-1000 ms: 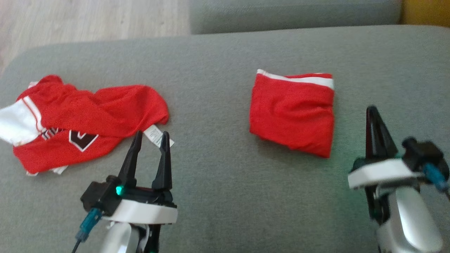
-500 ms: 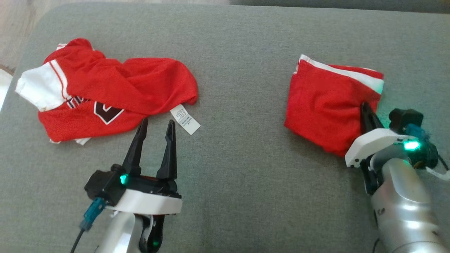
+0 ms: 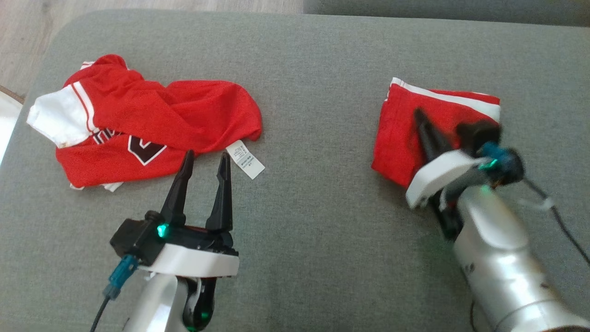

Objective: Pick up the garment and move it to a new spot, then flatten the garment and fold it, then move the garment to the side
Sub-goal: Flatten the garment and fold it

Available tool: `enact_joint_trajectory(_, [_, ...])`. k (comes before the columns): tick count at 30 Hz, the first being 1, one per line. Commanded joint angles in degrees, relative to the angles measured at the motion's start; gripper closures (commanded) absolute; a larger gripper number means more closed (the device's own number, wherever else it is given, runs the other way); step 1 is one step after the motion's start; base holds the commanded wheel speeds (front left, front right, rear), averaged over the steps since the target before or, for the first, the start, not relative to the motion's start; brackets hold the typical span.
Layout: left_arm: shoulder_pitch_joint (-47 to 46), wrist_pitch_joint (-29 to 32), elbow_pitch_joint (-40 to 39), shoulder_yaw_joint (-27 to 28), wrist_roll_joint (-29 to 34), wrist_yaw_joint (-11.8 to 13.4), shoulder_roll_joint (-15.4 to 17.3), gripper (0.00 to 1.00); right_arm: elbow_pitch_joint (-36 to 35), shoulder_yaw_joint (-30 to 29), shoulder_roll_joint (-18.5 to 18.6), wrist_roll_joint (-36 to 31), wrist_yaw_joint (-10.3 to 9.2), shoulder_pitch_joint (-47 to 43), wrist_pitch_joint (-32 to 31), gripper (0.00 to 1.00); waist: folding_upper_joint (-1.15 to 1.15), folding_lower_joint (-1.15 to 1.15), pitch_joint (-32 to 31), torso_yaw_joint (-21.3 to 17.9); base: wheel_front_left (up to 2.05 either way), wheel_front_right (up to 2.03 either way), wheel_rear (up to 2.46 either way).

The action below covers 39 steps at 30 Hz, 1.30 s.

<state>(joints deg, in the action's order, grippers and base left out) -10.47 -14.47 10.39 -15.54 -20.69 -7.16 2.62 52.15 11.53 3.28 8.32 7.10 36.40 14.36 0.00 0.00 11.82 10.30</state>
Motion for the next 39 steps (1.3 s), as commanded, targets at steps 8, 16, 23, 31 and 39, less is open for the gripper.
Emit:
enact_joint_trajectory(8, [-1.28,-0.52,-1.67,1.75,-0.32,-0.32,0.26,0.00,5.35,9.82,-0.40,4.39,0.39,-1.49,-2.74,1.00,0.00,0.00,-0.68,-0.06,0.00,0.00,0.00])
enact_joint_trajectory(16, [-0.21,-0.52,-1.98,2.96,-0.28,-0.28,0.26,0.00,3.20,6.86,-0.40,5.70,0.39,-0.09,0.39,1.00,0.00,0.00,-2.52,-2.20,0.00,0.00,0.00])
enact_joint_trajectory(23, [0.88,-0.52,-2.50,3.85,0.38,-0.24,0.26,0.00,-12.15,-5.34,-0.36,-0.55,0.39,-6.62,0.61,1.00,0.00,0.00,-5.23,-5.53,0.00,0.00,0.00])
enact_joint_trajectory(31, [2.19,-0.52,-2.51,4.08,1.79,-0.27,0.26,0.00,-24.79,-10.65,-0.39,-3.13,0.39,-18.19,0.62,1.00,0.00,0.00,-7.93,-9.38,0.00,0.00,0.00])
enact_joint_trajectory(39, [3.60,-0.52,-1.89,3.33,3.51,-0.31,0.26,0.00,-30.79,-11.98,-0.39,-2.04,0.39,-25.99,0.63,0.01,0.00,0.00,-8.97,-11.37,0.00,0.00,0.00])
